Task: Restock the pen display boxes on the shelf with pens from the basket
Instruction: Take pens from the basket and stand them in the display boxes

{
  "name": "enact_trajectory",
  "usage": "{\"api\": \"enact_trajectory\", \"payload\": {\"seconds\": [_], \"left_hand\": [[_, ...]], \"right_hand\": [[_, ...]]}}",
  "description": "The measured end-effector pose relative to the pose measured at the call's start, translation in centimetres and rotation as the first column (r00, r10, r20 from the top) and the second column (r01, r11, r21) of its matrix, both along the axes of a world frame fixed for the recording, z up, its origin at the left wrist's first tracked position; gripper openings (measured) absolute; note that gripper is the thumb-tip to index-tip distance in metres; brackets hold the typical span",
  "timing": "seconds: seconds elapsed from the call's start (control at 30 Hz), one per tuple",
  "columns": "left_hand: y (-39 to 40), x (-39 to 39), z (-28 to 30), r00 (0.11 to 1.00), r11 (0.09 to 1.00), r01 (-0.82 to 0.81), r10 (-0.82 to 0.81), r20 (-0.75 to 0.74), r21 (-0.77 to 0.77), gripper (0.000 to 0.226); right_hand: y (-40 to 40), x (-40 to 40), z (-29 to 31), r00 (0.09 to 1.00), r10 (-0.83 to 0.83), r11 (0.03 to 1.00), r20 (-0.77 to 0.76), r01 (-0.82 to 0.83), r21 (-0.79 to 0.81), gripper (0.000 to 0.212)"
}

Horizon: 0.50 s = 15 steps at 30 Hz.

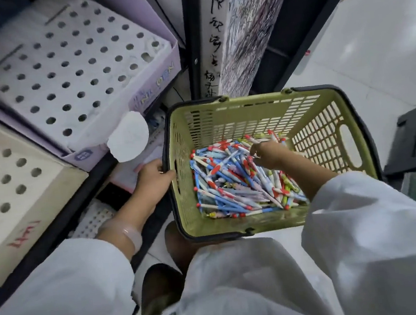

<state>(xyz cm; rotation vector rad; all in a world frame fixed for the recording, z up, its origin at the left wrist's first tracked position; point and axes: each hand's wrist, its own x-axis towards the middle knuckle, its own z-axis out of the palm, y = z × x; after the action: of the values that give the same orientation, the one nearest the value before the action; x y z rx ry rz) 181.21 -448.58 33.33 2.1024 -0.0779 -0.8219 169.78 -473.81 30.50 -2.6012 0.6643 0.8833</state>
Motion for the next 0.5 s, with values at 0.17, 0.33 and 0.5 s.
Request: {"api": "enact_trajectory", "payload": {"seconds": [0.17,0.33,0.5], "left_hand": [[-0.8,0.0,-0.7,0.909,0.985,0.064,-0.124,0.398,0.161,0.037],[-4.8,-3.1,-0.7,0.591,0.967,0.167,-0.254,0.765,0.192,0.034],[-7.9,-6.0,-2.1,0.668,0.873,0.322,-0.483,0.566,0.365,0.027]], "right_hand": [[0.0,0.9,-4.1,0.970,0.179,0.980,-0.165,-0.191,-0.057,0.026],[-0.5,1.6,-7.4,0.996,0.091,0.996,0.002,-0.091,-0.025,0.061],[0.9,0.4,-11.2,0.991,0.135,0.983,-0.010,-0.135,-0.126,0.097]]}}
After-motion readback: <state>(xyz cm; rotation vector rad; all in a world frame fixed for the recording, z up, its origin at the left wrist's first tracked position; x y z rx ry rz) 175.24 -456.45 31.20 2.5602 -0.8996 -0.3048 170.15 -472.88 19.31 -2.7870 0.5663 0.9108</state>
